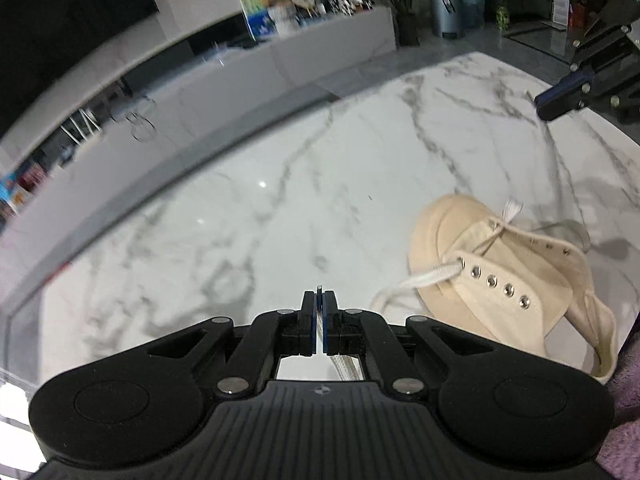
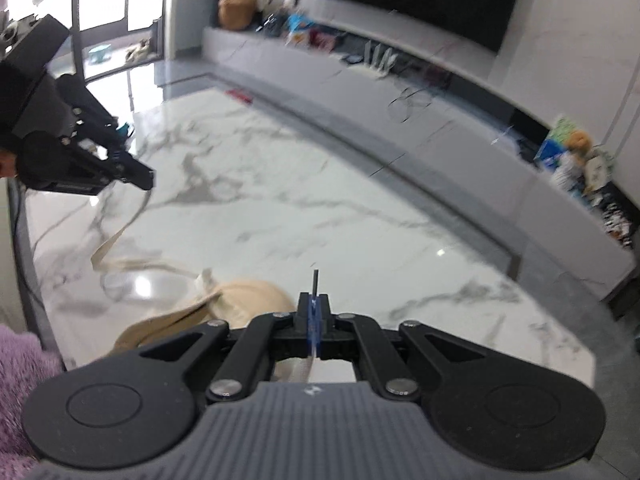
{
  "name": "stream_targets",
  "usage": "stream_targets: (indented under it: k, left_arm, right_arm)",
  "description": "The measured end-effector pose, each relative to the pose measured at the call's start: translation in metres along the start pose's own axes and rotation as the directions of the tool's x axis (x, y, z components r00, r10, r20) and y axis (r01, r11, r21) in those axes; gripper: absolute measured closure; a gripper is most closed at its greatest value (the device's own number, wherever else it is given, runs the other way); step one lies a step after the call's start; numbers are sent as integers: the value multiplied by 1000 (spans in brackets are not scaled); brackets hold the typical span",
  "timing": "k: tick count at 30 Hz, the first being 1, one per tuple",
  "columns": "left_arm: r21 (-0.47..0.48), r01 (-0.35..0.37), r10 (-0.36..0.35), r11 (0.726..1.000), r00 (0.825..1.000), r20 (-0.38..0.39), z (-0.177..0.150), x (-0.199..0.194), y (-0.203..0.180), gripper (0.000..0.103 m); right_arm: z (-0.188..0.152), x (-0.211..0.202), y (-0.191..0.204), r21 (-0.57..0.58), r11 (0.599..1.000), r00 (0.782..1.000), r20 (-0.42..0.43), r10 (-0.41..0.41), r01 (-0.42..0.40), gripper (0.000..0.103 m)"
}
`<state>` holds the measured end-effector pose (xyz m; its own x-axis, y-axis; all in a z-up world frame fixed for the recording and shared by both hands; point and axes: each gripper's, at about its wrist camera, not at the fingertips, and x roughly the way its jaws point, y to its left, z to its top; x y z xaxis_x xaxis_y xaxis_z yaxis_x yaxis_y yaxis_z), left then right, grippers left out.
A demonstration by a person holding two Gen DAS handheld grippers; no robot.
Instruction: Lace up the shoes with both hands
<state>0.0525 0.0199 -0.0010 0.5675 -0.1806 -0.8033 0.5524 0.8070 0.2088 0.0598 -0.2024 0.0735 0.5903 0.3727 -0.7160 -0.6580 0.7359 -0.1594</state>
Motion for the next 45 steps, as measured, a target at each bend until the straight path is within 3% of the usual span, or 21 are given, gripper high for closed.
stream_targets:
  k: [11, 16, 24, 26, 28, 32, 35, 41, 45]
  left_arm:
    - [-2, 77, -77, 997, 994, -75, -6, 62, -13, 99]
    - [14, 101, -100, 995, 994, -52, -6, 52, -19, 77]
    - [-19, 147, -147, 989, 988, 40, 3, 1, -39, 77]
    - [-4, 179, -178, 984, 982, 66, 7, -13, -50, 62]
    - [6, 212, -211, 977, 974, 77, 10, -20, -63, 58]
    - [15, 263, -263, 965, 962, 72, 14, -23, -84, 58]
    - [0, 268, -268, 963, 962, 51, 16, -14, -91, 59]
    - [-39, 276, -275, 961, 961, 25, 17, 6, -91, 87]
    - [-39, 275, -274, 961, 961, 28, 14, 7, -86, 93]
  right_arm:
    - [-8, 56, 11, -37, 995, 993, -76, 94, -97, 101]
    - [-4, 58, 14, -46, 992, 990, -77, 116, -120, 101]
    - [10, 49, 35, -89, 982, 985, -44, 165, -168, 101]
    - [13, 49, 43, -105, 978, 984, -52, 173, -178, 101]
    - [14, 50, 51, -124, 976, 983, -67, 172, -179, 101]
    - [14, 53, 60, -133, 976, 984, -85, 160, -170, 101]
    - [14, 53, 63, -130, 977, 983, -88, 160, -171, 101]
    - [12, 56, 67, -136, 974, 981, -99, 170, -182, 101]
    - [10, 60, 69, -135, 970, 976, -108, 187, -201, 101]
